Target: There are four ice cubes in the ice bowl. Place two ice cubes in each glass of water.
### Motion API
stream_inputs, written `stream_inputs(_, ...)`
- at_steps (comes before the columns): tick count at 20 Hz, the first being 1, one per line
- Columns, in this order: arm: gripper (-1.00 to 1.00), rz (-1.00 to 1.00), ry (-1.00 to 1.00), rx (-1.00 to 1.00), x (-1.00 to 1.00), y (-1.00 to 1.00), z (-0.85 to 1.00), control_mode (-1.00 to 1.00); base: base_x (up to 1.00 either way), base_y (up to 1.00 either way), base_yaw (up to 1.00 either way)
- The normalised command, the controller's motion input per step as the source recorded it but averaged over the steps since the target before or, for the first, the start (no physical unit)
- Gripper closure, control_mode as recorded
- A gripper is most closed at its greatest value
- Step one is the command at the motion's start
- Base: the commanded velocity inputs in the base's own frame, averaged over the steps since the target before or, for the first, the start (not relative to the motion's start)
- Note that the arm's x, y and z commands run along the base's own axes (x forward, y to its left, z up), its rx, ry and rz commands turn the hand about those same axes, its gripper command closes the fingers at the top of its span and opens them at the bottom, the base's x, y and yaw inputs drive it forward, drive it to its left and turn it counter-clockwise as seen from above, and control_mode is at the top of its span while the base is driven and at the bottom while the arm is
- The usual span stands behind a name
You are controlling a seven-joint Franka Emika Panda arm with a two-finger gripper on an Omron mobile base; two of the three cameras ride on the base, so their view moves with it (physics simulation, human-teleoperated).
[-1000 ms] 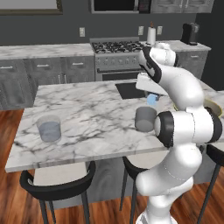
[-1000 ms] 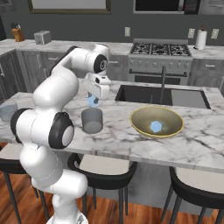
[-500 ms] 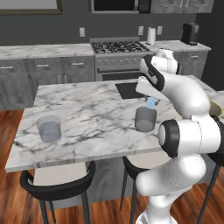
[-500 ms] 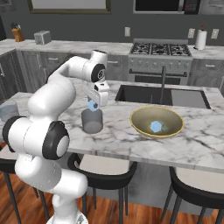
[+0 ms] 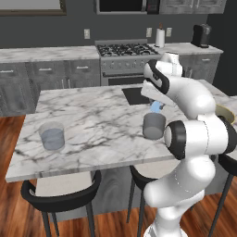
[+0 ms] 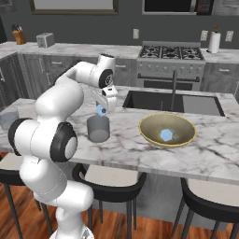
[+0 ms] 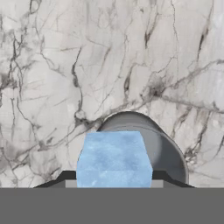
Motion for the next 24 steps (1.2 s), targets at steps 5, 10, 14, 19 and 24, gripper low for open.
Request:
stream_inputs(5, 1.00, -0.01, 0.00, 0.00, 0.00, 0.00, -0.03, -1.00, 0.00, 0.00, 0.00)
stream_inputs(10, 1.00, -0.03, 0.00, 0.00, -0.17, 0.00, -0.22, -1.00, 0.00, 0.00, 0.00)
stream_inputs(14, 1.00, -0.04, 0.00, 0.00, 0.00, 0.03, -0.34, -1.00, 0.00, 0.00, 0.00)
stream_inputs(19, 1.00, -0.04, 0.00, 0.00, 0.04, 0.03, -0.20, -1.00, 0.00, 0.00, 0.00)
stream_inputs(24, 1.00, -0.03, 0.00, 0.00, 0.03, 0.00, -0.03, -1.00, 0.00, 0.00, 0.00)
